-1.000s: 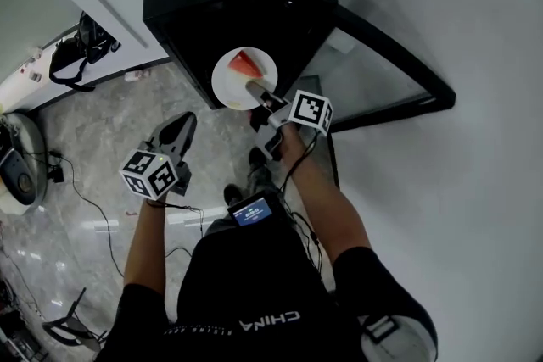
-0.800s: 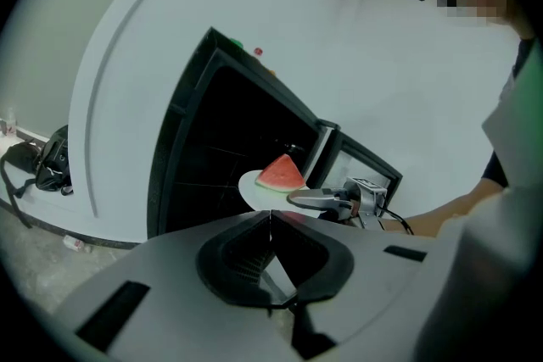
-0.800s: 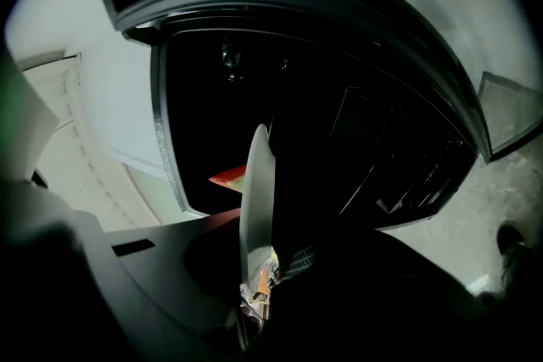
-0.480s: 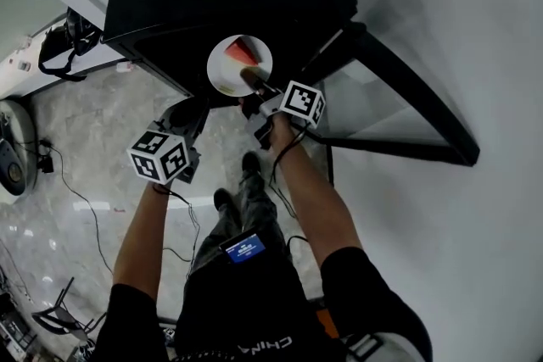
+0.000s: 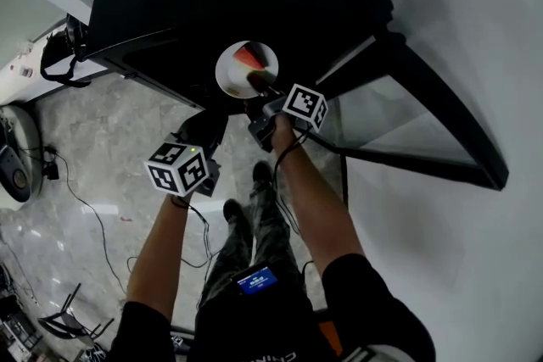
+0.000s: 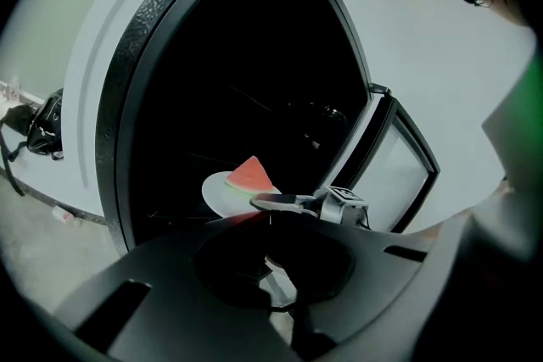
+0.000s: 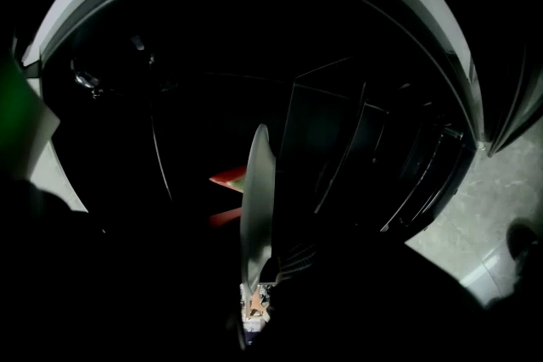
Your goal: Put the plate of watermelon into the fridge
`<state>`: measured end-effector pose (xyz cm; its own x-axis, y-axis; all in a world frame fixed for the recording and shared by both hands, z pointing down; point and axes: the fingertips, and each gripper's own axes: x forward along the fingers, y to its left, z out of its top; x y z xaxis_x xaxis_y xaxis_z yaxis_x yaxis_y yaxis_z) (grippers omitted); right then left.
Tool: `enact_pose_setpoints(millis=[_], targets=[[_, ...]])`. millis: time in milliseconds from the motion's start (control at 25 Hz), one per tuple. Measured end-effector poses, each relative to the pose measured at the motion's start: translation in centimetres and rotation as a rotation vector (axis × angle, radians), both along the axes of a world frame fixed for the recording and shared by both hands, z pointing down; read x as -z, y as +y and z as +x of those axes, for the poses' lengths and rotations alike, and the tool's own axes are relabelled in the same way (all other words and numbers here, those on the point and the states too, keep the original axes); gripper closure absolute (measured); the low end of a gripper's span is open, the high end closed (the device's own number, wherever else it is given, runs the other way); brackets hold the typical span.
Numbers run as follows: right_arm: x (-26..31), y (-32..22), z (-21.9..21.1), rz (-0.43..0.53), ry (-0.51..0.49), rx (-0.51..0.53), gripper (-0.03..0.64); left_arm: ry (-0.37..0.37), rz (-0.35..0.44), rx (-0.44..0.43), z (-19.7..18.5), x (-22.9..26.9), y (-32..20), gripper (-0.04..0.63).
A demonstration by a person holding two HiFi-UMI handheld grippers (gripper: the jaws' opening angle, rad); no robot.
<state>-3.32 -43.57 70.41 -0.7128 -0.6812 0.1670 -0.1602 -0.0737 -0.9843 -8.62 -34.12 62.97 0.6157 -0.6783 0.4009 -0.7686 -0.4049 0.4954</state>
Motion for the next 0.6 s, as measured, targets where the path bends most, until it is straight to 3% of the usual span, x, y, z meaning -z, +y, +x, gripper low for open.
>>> enact_pose_setpoints(millis=[600], targets=[[-3.2,-1.9,-1.6,-0.053,-0.003,-0.032,0.592,0.008,-0.038,0.0,-1.3,-2.2,-0.8,0.583]])
